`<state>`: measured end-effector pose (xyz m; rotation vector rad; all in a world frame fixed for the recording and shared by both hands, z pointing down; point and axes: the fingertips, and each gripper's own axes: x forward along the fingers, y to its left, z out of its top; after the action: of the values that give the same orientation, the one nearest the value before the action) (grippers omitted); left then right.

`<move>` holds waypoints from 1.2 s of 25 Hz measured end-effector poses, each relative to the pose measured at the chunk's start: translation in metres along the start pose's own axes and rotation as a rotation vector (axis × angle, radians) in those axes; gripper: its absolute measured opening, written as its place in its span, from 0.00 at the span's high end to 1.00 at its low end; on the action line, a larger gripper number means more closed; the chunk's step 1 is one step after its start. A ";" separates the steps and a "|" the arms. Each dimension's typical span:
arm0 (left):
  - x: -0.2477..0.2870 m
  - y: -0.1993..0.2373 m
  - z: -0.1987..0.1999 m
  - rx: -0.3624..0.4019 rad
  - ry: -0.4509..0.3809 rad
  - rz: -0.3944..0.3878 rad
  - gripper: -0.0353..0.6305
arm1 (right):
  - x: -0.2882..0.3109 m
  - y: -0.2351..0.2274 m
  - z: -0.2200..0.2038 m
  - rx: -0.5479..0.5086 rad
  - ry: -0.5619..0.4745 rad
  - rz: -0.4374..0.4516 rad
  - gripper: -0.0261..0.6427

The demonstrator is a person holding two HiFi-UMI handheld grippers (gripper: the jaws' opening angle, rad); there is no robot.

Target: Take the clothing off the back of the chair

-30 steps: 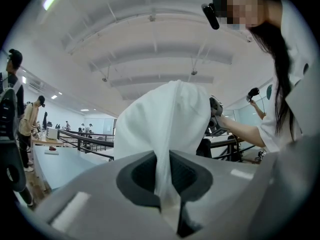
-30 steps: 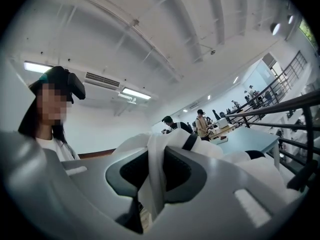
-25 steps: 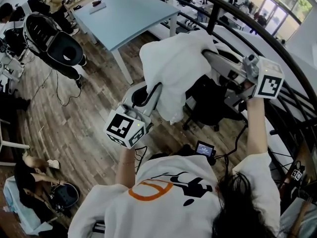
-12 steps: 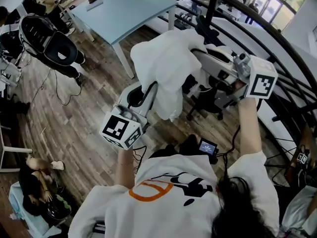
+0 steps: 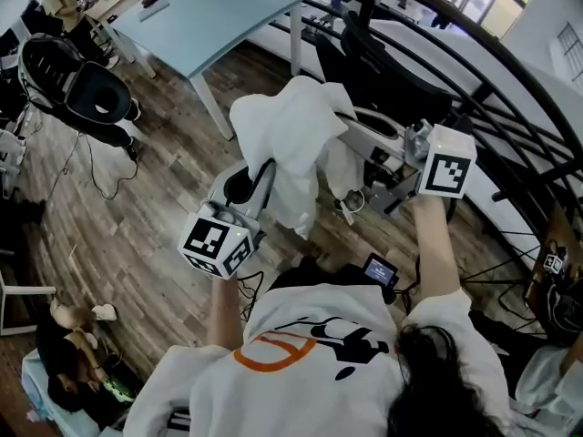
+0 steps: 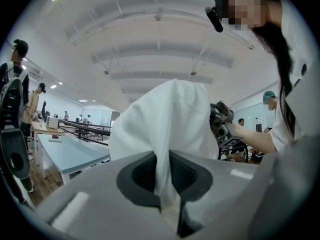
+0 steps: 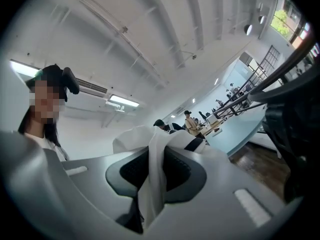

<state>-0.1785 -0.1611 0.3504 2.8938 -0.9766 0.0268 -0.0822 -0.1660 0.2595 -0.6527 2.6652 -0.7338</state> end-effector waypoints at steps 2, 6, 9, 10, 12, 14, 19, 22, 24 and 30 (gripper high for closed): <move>0.000 -0.005 -0.006 -0.010 0.009 -0.003 0.89 | -0.006 -0.004 -0.010 0.016 -0.005 -0.026 0.83; -0.001 -0.018 -0.018 -0.027 0.029 -0.003 0.89 | -0.023 -0.009 -0.027 0.032 -0.013 -0.078 0.83; -0.003 -0.031 -0.025 -0.037 0.039 0.003 0.89 | -0.044 -0.008 -0.036 0.027 -0.009 -0.115 0.83; -0.003 -0.036 -0.026 -0.040 0.041 0.008 0.89 | -0.051 -0.007 -0.037 0.026 -0.009 -0.125 0.83; -0.003 -0.047 -0.028 -0.045 0.047 0.018 0.89 | -0.068 -0.003 -0.040 0.026 -0.011 -0.143 0.83; -0.001 -0.066 -0.031 -0.043 0.057 0.023 0.89 | -0.090 0.003 -0.044 0.030 -0.018 -0.153 0.83; -0.002 -0.124 -0.041 -0.044 0.079 0.023 0.89 | -0.147 0.023 -0.057 0.045 -0.040 -0.176 0.83; -0.004 -0.162 -0.050 -0.043 0.095 0.026 0.89 | -0.185 0.034 -0.068 0.048 -0.050 -0.192 0.83; -0.003 -0.190 -0.061 -0.041 0.110 0.035 0.89 | -0.215 0.039 -0.079 0.058 -0.058 -0.204 0.83; -0.047 -0.222 -0.074 -0.076 0.140 0.071 0.89 | -0.227 0.071 -0.115 0.106 -0.044 -0.218 0.83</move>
<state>-0.0804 0.0492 0.4046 2.7452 -1.0307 0.1905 0.0419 0.0478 0.3525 -0.9286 2.5215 -0.8994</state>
